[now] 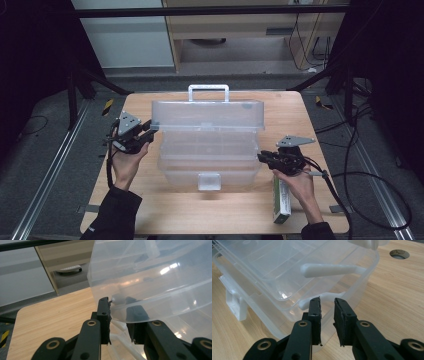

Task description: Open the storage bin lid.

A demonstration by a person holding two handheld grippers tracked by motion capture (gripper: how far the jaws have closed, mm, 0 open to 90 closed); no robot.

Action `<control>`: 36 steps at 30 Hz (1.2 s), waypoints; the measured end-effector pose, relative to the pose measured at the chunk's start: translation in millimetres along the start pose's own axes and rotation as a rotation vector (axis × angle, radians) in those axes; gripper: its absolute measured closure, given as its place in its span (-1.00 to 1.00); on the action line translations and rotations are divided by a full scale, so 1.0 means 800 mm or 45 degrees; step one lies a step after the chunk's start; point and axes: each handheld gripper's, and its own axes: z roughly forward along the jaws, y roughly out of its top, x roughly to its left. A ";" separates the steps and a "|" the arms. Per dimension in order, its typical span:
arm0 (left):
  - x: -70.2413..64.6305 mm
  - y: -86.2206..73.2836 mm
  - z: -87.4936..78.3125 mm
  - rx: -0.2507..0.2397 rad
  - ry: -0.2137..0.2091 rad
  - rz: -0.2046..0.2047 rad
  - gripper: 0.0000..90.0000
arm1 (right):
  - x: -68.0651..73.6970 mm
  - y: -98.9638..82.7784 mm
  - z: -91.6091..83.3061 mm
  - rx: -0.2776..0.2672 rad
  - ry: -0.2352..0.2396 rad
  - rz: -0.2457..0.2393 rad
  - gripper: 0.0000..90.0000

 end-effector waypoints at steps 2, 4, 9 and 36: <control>0.001 0.003 0.002 -0.005 0.002 -0.005 0.64 | 0.000 0.000 0.001 -0.004 0.006 0.004 0.72; 0.002 0.005 0.003 -0.008 0.003 -0.003 0.65 | 0.000 -0.001 0.001 -0.007 0.009 0.007 0.73; 0.002 0.016 0.007 0.004 0.017 -0.028 0.67 | -0.001 -0.001 0.001 -0.008 0.016 0.015 0.73; 0.017 0.047 0.030 -0.015 0.049 -0.026 0.72 | -0.001 -0.001 0.001 -0.005 0.018 0.023 0.73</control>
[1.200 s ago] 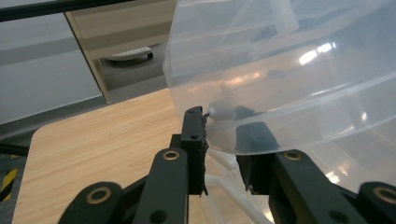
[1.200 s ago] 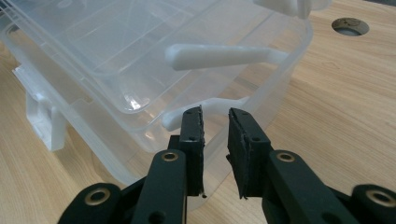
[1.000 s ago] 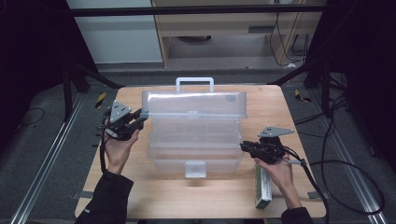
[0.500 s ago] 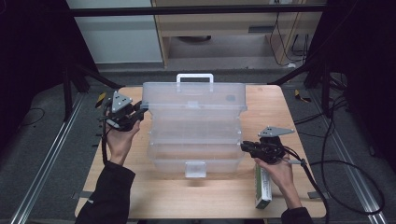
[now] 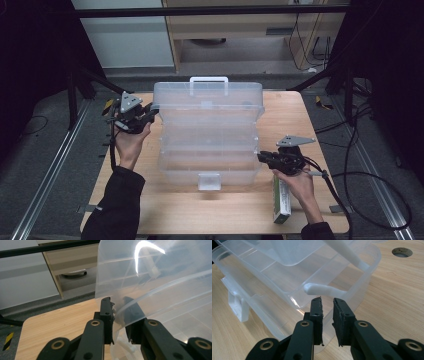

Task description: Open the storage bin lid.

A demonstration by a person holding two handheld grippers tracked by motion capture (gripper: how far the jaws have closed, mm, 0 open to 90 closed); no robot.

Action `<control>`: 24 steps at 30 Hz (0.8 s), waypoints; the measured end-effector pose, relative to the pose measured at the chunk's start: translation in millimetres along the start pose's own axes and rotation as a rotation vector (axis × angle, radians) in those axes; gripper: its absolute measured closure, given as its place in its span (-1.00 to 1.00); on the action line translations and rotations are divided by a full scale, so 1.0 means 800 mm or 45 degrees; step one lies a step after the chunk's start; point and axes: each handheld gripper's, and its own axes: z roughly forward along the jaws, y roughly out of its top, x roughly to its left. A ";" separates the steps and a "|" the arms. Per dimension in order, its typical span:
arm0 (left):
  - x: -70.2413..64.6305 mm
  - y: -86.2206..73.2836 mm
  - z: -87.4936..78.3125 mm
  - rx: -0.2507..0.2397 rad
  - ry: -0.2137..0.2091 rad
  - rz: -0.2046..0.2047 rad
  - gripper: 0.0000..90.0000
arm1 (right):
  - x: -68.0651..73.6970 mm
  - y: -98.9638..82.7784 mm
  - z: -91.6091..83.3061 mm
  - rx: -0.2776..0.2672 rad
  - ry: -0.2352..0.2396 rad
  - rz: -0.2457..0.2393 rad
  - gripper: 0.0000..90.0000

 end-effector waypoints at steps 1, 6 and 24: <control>0.000 0.000 0.000 0.000 0.000 0.000 0.72 | 0.000 0.000 0.000 0.000 0.000 0.000 0.73; 0.001 0.002 0.004 -0.020 0.010 -0.002 0.73 | 0.000 0.000 0.000 0.000 0.000 0.000 0.73; 0.004 0.016 0.020 -0.011 0.051 -0.001 0.73 | 0.000 0.000 0.000 0.002 0.001 0.003 0.73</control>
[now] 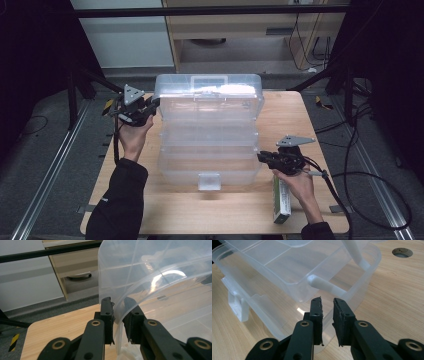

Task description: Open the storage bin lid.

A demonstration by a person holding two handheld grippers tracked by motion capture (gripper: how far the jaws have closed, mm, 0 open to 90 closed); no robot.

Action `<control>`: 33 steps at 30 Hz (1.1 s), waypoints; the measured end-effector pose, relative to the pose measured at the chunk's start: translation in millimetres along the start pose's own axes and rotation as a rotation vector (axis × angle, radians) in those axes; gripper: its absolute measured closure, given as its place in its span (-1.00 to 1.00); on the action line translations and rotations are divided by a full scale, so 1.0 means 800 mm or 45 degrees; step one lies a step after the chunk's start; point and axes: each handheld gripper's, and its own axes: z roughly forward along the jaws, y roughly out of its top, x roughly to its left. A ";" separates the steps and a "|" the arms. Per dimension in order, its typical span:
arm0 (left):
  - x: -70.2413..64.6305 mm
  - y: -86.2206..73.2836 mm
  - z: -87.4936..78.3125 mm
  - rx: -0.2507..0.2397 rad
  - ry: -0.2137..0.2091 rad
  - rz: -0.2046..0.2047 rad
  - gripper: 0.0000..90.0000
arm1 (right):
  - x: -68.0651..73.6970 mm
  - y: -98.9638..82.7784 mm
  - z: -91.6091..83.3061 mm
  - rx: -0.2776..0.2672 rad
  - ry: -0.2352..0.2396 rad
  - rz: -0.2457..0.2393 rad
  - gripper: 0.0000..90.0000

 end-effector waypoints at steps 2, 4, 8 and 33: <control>0.001 0.002 0.003 0.005 0.001 0.003 0.73 | 0.000 0.000 0.000 0.002 0.000 0.003 0.73; 0.002 0.005 0.005 0.010 0.006 0.004 0.73 | 0.000 0.000 0.000 0.002 0.002 0.002 0.73; 0.002 0.010 0.012 0.018 0.023 0.009 0.73 | -0.001 0.000 0.000 0.001 0.002 -0.001 0.72; 0.013 0.024 0.045 0.021 0.024 -0.018 0.74 | -0.001 0.001 0.001 0.009 0.000 -0.004 0.72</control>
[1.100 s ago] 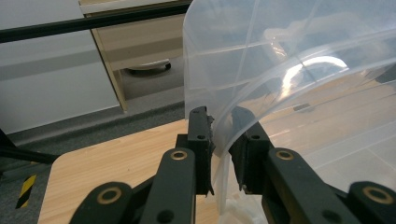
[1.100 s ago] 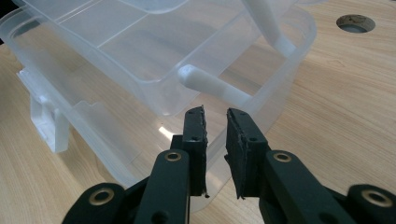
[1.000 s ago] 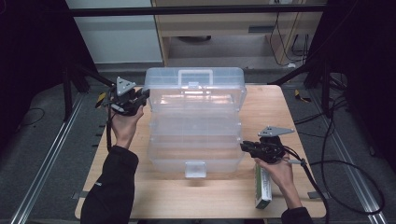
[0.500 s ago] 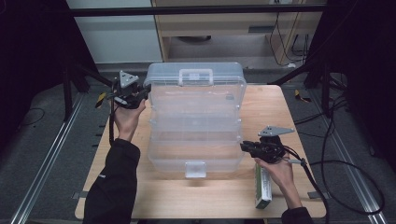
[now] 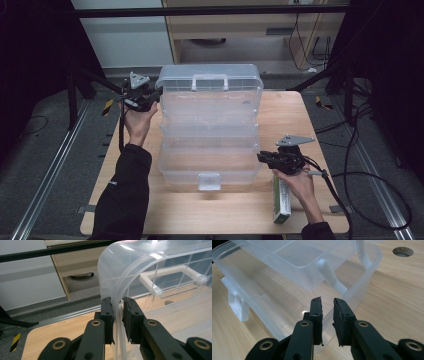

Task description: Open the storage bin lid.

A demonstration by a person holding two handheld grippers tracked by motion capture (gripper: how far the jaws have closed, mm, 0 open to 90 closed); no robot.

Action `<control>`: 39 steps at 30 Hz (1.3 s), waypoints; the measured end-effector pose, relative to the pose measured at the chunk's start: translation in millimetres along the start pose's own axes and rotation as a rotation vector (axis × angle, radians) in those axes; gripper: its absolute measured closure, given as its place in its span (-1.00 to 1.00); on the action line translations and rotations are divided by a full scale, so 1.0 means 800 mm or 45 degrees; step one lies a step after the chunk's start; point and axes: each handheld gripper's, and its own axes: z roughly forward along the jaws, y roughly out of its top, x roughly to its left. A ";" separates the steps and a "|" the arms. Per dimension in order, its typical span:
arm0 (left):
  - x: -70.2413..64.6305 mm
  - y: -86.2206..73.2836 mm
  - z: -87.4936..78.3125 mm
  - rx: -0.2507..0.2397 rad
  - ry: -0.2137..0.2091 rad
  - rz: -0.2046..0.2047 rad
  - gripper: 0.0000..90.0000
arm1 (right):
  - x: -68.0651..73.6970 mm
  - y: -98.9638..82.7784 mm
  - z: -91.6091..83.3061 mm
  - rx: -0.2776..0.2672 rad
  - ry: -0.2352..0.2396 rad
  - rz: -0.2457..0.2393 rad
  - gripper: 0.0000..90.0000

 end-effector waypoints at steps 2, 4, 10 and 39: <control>0.001 0.001 0.004 0.000 0.002 -0.006 0.74 | 0.000 0.000 0.000 0.002 0.001 0.001 0.72; 0.001 0.001 0.005 -0.001 0.003 -0.008 0.74 | 0.000 0.000 0.000 0.001 0.002 0.001 0.72; 0.003 0.004 0.013 0.008 0.005 -0.003 0.74 | 0.000 0.001 0.000 0.009 0.002 0.002 0.72; 0.014 0.015 0.056 0.064 0.030 -0.045 0.72 | 0.000 0.002 0.001 0.018 -0.004 0.007 0.71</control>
